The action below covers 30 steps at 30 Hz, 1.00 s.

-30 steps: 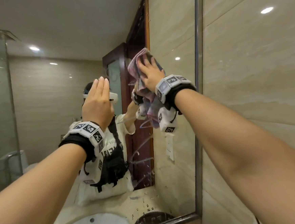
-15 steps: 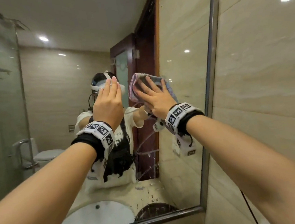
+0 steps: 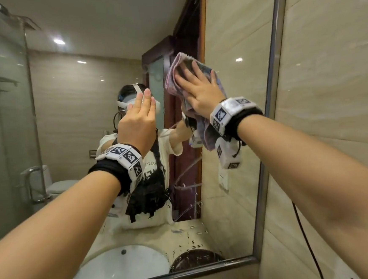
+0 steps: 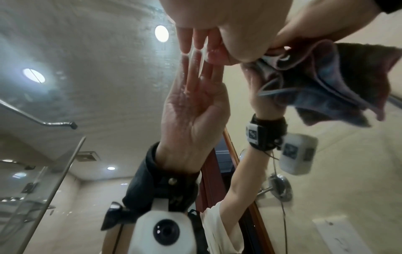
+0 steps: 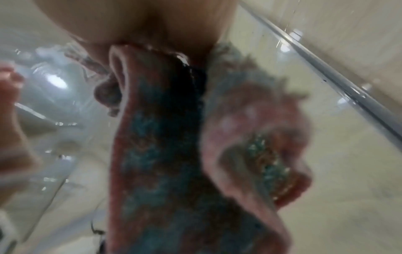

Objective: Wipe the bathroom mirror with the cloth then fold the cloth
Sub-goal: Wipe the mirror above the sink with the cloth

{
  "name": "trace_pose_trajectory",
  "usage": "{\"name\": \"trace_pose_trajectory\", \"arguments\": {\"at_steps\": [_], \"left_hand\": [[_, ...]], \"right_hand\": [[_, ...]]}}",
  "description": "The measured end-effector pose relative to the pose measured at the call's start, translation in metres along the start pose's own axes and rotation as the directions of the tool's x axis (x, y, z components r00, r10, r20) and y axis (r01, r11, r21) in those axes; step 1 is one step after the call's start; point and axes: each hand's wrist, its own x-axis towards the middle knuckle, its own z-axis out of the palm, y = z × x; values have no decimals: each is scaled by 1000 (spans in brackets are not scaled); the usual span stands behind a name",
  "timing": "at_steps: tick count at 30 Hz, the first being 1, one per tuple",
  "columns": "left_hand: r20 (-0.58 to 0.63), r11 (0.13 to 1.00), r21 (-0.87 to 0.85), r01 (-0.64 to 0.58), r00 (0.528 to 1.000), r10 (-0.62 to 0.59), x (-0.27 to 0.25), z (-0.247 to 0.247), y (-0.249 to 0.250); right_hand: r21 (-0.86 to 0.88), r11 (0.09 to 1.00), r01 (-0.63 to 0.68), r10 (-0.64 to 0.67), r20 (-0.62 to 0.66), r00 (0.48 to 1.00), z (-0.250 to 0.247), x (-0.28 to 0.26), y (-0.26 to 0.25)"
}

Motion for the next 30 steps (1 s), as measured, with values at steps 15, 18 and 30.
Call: {"name": "trace_pose_trajectory", "arguments": {"at_steps": [15,18,30], "left_hand": [[92,989,-101,109,991,-100,-81,10,4],[152,989,-93,113,984,-98,-85,12,4],[247,994,-47,98,965,-84,-85,9,4]], "right_hand": [[-90,989,115,-106,100,989,41,-51,-8],[-126,974,191,-172,142,975,56,-66,-15],[-36,999,19,-18,21,1000,54,-53,-31]]}}
